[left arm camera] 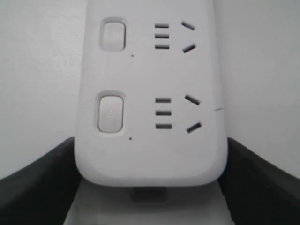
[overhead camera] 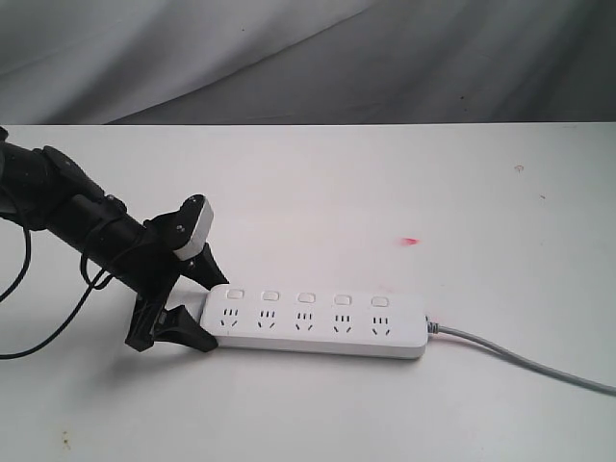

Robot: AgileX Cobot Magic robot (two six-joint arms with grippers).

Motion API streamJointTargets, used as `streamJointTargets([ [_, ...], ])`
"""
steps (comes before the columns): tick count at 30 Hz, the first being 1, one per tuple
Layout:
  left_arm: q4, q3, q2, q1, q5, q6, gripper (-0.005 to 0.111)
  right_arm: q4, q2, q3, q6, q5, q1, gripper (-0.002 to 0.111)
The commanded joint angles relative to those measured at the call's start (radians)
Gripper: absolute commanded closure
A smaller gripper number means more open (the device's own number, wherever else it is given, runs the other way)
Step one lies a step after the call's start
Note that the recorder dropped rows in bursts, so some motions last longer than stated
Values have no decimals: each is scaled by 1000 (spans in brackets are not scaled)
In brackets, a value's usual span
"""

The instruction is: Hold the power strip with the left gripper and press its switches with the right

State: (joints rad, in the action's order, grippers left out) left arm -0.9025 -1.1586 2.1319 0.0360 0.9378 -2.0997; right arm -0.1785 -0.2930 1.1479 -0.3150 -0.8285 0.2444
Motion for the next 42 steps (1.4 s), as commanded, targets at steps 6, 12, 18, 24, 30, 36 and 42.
streamJointTargets([
  [6,-4,-3,4,3,12,7,60,14,43,0,2,-3,-4,108],
  [12,-4,-3,4,3,12,7,60,14,43,0,2,-1,-4,108],
  [18,-4,-3,4,3,12,7,60,19,43,0,19,9,-4,108],
  [24,-4,-3,4,3,12,7,60,29,41,-65,170,93,-21,108],
  [30,-4,-3,4,3,12,7,60,41,41,-203,224,223,-89,108],
  [36,-4,-3,4,3,12,7,60,72,43,-352,327,339,-158,108],
  [42,-4,-3,4,3,12,7,60,126,43,-489,331,402,-238,108],
])
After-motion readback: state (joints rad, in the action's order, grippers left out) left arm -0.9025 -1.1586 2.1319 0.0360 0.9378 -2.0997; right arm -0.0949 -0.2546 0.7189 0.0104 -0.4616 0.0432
